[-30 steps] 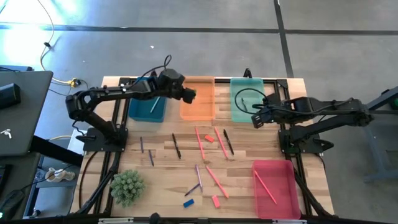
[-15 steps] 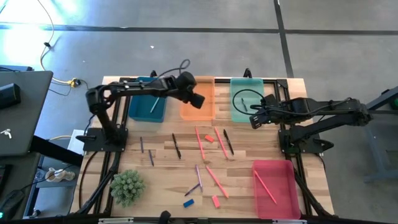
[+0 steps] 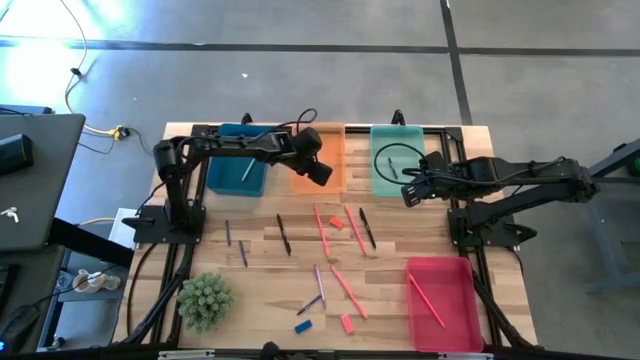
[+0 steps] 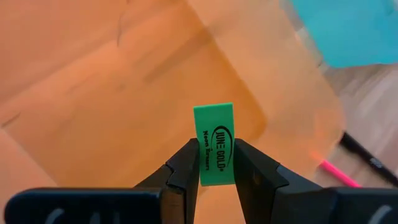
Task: Sort crayons/erasers/pens/pencils in bins
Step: Put the green eraser into the orange bin
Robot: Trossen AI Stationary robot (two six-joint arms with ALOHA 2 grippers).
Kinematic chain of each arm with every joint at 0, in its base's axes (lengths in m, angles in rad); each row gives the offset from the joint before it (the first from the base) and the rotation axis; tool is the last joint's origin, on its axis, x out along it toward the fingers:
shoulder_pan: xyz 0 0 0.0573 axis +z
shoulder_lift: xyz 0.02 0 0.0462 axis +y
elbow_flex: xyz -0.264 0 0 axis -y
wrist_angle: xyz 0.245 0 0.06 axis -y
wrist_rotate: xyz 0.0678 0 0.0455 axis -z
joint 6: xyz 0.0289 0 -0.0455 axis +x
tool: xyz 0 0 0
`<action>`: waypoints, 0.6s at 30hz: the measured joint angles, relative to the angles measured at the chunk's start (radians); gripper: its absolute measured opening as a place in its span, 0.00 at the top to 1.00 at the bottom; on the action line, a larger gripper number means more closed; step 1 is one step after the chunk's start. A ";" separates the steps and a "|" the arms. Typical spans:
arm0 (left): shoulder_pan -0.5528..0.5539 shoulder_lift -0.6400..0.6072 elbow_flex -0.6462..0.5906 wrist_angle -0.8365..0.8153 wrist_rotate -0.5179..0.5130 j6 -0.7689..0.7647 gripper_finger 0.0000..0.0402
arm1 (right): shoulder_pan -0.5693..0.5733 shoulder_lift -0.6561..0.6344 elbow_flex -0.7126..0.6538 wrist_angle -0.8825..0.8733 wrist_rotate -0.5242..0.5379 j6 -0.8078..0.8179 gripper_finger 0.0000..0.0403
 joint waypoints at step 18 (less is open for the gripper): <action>0.005 0.001 0.000 0.000 0.023 0.074 0.66 | 0.001 0.000 0.000 0.079 -0.056 0.021 0.77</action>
